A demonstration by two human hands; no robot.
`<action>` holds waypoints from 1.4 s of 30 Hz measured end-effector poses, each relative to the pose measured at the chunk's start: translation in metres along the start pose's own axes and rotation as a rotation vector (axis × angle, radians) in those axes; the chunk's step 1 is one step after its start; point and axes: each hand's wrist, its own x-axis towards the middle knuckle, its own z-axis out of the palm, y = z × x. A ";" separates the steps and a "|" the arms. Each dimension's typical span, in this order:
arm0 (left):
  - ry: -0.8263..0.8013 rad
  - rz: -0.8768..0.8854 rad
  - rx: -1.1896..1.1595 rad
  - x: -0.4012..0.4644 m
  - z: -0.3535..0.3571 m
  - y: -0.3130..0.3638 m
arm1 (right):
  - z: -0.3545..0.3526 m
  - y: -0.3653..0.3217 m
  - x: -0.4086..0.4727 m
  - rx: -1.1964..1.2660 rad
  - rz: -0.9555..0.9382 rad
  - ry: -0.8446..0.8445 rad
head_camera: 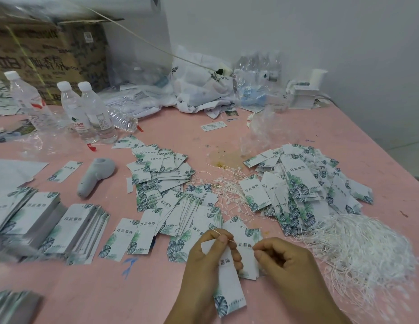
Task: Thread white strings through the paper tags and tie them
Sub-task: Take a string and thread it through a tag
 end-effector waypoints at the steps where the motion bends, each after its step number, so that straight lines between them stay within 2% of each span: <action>1: 0.029 0.025 -0.017 0.001 -0.001 0.000 | -0.003 0.001 0.002 0.035 0.039 -0.007; 5: 0.101 0.083 -0.069 0.002 -0.003 0.001 | -0.010 0.000 0.008 0.221 0.137 0.008; 16: 0.160 0.085 -0.148 0.001 -0.004 0.003 | -0.024 0.013 0.019 0.327 0.249 0.130; 18: 0.139 0.070 -0.154 0.001 -0.002 0.004 | -0.023 0.013 0.018 0.294 0.233 0.173; 20: 0.106 0.038 -0.130 0.000 0.000 0.005 | -0.020 0.011 0.014 0.120 0.159 0.219; 22: 0.060 -0.001 -0.071 -0.002 0.003 0.004 | -0.013 0.003 0.007 0.013 0.051 0.156; 25: -0.022 -0.049 0.006 -0.006 0.009 0.000 | 0.007 -0.006 -0.002 0.088 0.032 -0.042; 26: -0.041 -0.052 0.028 -0.008 0.010 0.000 | 0.014 -0.007 -0.003 0.102 0.018 -0.062; 32: -0.037 0.002 0.072 -0.007 0.011 -0.002 | 0.031 -0.005 -0.003 0.001 -0.115 0.035; 37: -0.048 -0.040 0.067 -0.008 0.010 -0.002 | 0.029 0.000 -0.002 0.162 -0.019 0.004; 42: -0.019 -0.061 0.112 -0.008 0.011 -0.002 | 0.026 -0.009 -0.003 0.197 -0.067 0.038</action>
